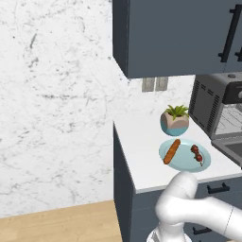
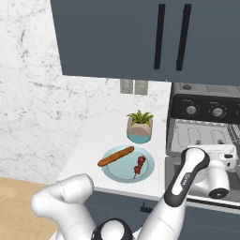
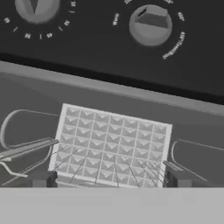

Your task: Pick up the kebab skewer and baguette bread, and place them inside the toaster oven. Close the toaster oven door and start by setting the timer.

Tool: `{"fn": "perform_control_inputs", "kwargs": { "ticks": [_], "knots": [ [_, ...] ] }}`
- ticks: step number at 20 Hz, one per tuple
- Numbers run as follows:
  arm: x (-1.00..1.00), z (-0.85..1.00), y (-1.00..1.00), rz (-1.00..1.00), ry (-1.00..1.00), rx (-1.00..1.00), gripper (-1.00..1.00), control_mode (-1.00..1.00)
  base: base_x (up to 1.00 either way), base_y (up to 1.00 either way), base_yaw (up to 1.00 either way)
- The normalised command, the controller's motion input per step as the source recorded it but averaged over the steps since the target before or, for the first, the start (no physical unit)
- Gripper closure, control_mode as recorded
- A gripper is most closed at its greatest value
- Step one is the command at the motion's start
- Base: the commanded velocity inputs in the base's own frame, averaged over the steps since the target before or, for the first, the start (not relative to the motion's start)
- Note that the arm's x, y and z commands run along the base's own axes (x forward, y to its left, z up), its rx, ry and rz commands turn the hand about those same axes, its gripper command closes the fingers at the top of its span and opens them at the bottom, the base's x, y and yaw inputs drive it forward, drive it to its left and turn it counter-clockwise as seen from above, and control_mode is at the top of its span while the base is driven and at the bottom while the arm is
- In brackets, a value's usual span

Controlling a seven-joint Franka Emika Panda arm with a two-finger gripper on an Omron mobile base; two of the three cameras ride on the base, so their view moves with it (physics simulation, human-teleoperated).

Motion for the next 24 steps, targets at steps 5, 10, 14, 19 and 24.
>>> {"fn": "perform_control_inputs", "kwargs": {
  "ticks": [5, 10, 14, 19, 24],
  "knots": [
    [0.12, 0.00, -0.43, 0.00, 0.16, -0.27, -1.00, -1.00, 0.00, 0.00, 0.00],
    [0.05, 0.04, -0.04, 0.00, 0.13, -0.22, -1.00, -1.00, 0.00, 0.00, 0.00],
    [0.01, -0.23, 0.08, 0.01, 0.02, -0.10, -1.00, -1.00, 0.00, 0.00, 0.00],
    [0.22, -0.12, 0.12, 0.00, 0.02, -0.02, -1.00, -1.00, 0.00, 0.00, 0.00],
    [0.33, -0.02, 0.03, 0.00, 0.02, 0.00, -1.00, -1.00, 0.00, 0.00, 0.00]
  ]
}}
